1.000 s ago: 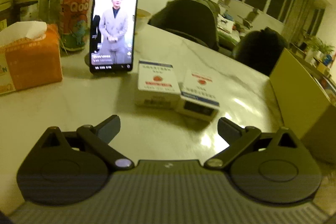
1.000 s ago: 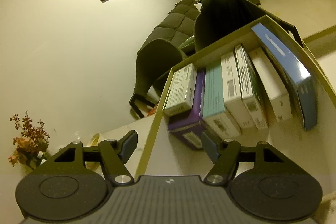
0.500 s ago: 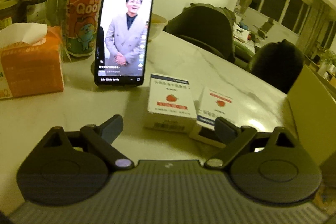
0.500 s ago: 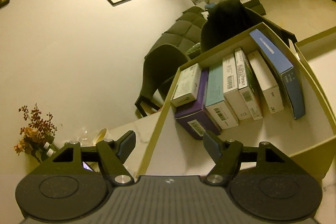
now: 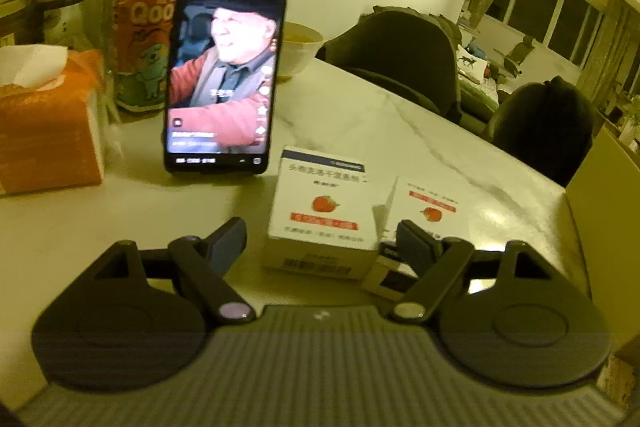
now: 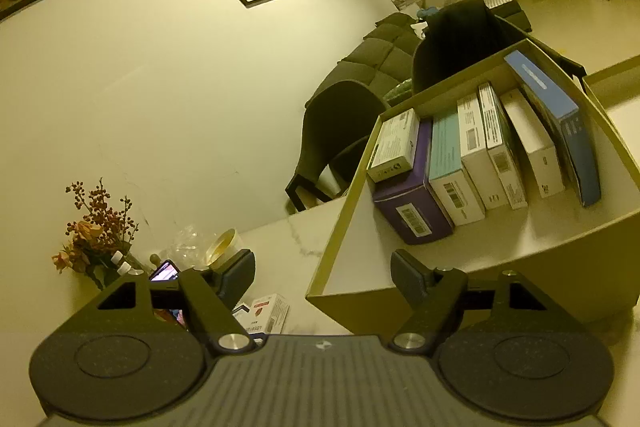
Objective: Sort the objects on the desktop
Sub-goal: 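Raise the right gripper out of the tall box while the left tool reaches the strawberry-label box, then grasp the white strawberry-label medicine box with the left gripper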
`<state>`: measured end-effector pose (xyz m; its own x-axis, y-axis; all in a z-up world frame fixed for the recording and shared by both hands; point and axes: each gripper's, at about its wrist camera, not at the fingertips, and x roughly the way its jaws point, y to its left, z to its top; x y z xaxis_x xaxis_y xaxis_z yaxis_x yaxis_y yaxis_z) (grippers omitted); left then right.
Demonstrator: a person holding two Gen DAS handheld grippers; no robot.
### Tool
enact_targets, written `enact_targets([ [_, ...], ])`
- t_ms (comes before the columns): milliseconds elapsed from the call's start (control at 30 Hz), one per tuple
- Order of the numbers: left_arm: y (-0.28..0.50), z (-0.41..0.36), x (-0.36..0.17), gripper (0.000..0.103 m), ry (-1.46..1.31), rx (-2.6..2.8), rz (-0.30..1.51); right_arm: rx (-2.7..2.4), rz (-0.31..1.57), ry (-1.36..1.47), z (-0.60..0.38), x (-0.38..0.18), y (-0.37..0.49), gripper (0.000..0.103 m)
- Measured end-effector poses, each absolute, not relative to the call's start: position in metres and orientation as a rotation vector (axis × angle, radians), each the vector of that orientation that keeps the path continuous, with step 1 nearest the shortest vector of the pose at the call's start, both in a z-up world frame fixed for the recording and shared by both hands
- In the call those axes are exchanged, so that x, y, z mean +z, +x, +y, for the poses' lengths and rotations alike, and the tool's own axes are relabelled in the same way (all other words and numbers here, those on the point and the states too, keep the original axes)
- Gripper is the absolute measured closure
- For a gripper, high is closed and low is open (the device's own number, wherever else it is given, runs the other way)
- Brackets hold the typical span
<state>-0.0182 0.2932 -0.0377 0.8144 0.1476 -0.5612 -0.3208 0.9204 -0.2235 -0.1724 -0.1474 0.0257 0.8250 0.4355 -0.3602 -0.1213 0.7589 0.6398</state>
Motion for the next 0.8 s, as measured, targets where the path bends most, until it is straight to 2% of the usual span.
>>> enact_targets([
  [600, -0.012, 0.306, -0.042, 0.029, -0.374, 0.268, 0.562, 0.316, 0.533, 0.677, -0.146, 0.02, -0.182, 0.025],
  [733, -0.017, 0.311, -0.046, 0.038, -0.363, 0.283, 0.571, 0.319, 0.532, 0.677, -0.146, 0.02, -0.184, 0.025],
  [800, -0.02, 0.311, -0.046, 0.038, -0.35, 0.287, 0.57, 0.32, 0.533, 0.678, -0.145, 0.02, -0.183, 0.025],
])
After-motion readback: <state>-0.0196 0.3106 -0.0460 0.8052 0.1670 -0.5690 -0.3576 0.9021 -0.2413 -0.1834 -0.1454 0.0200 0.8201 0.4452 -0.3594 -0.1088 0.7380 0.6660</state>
